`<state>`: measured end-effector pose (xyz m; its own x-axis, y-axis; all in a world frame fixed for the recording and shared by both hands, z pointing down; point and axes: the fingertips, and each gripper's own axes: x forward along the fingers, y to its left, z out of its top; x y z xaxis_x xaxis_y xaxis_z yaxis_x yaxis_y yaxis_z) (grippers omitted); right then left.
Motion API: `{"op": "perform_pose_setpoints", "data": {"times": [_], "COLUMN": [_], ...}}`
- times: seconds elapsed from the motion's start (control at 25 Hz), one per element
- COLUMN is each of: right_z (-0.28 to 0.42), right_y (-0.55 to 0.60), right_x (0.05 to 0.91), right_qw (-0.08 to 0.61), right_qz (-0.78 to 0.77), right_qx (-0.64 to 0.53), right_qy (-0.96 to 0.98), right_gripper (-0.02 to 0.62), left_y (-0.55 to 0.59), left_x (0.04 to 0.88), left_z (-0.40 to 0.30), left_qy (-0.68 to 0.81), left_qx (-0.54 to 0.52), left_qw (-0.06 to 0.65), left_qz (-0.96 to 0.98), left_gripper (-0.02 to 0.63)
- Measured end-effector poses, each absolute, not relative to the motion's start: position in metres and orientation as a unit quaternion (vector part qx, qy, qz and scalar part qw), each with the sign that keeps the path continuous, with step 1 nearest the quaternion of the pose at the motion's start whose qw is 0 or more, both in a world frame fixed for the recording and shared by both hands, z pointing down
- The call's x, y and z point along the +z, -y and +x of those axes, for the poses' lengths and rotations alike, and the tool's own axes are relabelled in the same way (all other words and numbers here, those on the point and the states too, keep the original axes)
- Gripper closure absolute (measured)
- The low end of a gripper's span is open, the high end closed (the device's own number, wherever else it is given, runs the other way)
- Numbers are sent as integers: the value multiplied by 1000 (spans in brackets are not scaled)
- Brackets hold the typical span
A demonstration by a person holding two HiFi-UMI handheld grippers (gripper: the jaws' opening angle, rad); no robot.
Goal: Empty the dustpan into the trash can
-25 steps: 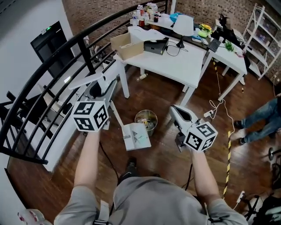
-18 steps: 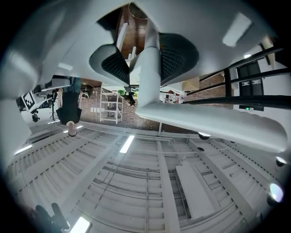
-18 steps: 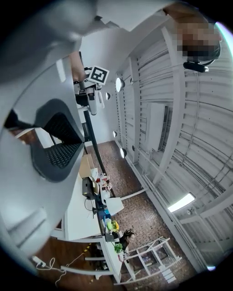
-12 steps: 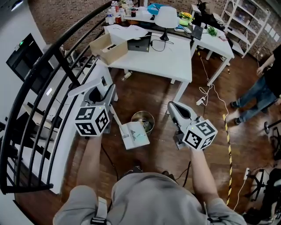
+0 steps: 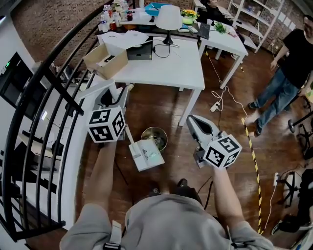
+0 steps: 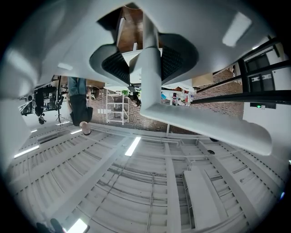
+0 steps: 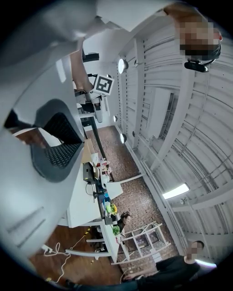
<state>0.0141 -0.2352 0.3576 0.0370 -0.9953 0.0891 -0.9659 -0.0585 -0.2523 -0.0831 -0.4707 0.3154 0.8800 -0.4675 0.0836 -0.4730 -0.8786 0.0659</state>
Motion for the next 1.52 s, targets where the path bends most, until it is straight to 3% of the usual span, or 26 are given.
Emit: {"op": "perform_pose_setpoints", "data": {"times": [0.84,1.52], "right_z": [193,268], "right_y": [299,384], "right_x": [366,369], "right_qw": [67,45], "right_qz": [-668,-667], "right_qx": [-123,-141], "right_qy": [-731,-730], "right_gripper": [595,595], "left_y": [584,692], "left_x": [351,417], "left_z": [117,239], "left_qy": [280,287], "left_qx": [114,184], "left_qw": [41,79], "left_qz": [952,937], "left_gripper": [411,411]}}
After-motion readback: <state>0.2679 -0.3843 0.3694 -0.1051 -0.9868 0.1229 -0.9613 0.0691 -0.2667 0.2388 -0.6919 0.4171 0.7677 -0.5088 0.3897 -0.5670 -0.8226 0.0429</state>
